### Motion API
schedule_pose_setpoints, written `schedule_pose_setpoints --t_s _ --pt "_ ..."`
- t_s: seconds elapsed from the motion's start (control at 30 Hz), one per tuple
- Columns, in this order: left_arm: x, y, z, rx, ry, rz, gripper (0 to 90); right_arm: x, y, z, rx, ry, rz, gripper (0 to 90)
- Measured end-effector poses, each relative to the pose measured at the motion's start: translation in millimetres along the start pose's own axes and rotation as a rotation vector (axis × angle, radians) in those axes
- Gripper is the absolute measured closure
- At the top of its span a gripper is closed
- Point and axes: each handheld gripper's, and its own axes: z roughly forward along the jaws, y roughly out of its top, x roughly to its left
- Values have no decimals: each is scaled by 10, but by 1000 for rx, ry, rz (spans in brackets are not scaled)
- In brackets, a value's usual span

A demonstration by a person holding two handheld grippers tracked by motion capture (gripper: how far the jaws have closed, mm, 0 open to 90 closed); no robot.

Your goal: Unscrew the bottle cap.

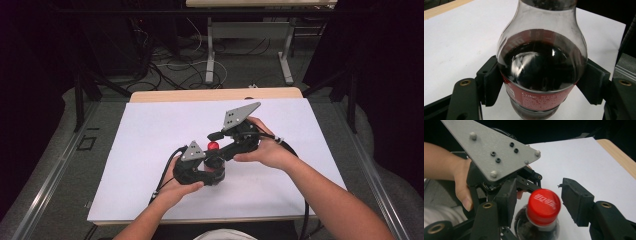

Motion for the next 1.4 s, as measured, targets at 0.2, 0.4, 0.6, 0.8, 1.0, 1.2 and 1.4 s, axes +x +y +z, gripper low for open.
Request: schedule_pose_setpoints --t_s 0.2,0.4,0.6,0.8,1.0,1.2,1.4 --pt "3 6 -12 7 9 3 297 153 -26 11 -19 -120 53 472" --pt "-24 9 -2 -1 4 1 297 194 -29 61 -30 -153 23 494" --pt "-47 10 4 13 -6 8 297 161 -22 106 -16 -128 -20 554" --pt "-44 7 16 11 -11 14 297 65 -26 99 -1 -81 -30 617" --pt "-60 6 16 12 -20 5 297 -66 -15 73 10 45 -86 611" --pt "-28 -2 17 4 -3 8 297 -17 9 15 -35 -21 -64 474" --pt "-10 -2 7 11 6 5 297 79 21 -29 -20 -108 20 445"
